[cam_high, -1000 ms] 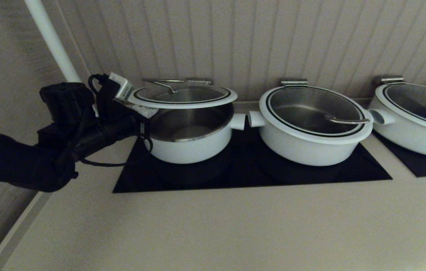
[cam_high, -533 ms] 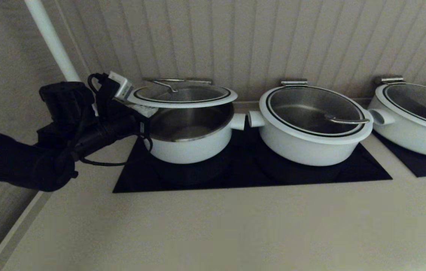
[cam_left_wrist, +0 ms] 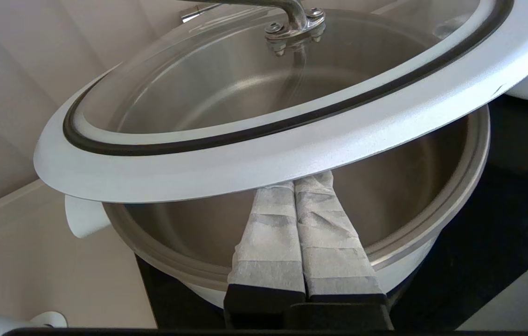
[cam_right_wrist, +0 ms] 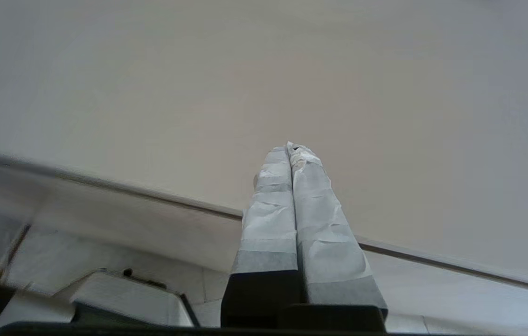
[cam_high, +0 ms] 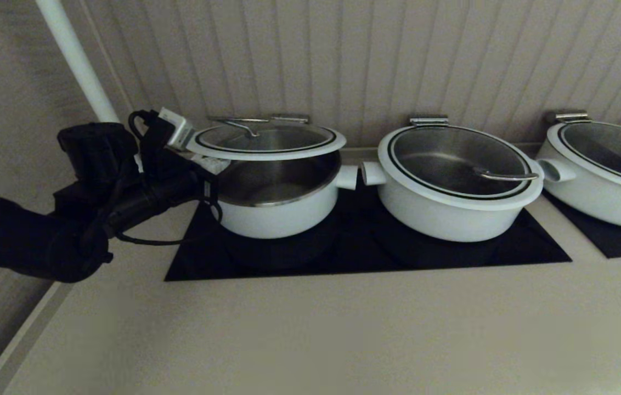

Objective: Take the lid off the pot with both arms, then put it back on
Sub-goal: Open the pot lid completely

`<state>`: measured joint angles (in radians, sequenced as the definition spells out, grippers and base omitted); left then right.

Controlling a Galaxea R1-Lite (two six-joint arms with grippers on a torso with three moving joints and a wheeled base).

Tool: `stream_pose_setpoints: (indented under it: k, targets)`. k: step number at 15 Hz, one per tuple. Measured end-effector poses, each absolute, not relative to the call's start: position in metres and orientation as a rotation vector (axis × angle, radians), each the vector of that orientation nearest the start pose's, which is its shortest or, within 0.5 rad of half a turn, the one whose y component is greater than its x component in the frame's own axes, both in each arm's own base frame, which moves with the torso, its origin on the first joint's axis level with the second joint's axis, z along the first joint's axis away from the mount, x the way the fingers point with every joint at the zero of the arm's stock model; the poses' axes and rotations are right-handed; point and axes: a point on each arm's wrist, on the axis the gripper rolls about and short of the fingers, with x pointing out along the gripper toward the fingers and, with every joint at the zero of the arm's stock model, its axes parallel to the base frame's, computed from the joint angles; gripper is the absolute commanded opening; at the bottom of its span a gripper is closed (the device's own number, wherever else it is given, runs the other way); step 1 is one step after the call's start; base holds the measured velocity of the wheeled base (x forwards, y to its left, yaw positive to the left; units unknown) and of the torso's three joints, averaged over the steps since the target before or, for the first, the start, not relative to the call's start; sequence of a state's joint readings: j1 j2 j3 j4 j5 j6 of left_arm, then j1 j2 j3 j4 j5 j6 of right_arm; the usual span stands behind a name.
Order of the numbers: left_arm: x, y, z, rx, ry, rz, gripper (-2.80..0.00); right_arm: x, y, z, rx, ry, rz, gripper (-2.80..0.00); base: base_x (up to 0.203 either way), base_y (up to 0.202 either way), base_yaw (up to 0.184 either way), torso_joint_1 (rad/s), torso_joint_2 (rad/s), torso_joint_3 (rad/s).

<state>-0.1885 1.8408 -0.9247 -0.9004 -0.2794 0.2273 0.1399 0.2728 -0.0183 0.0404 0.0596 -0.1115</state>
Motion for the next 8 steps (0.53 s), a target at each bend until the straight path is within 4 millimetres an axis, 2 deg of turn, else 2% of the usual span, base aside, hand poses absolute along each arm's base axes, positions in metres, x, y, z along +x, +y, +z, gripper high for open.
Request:
stream_pose_setpoints:
  k: [8]
  targets:
    - [0.3399, -0.0708, 0.1966, 0.225, -0.040, -0.453, -2.80, -0.0044, 0.0014, 0.0795, -0.100, 0.232, 0.033, -2.80, 0.000, 0.000, 0.000, 0.000, 0.00, 0.000]
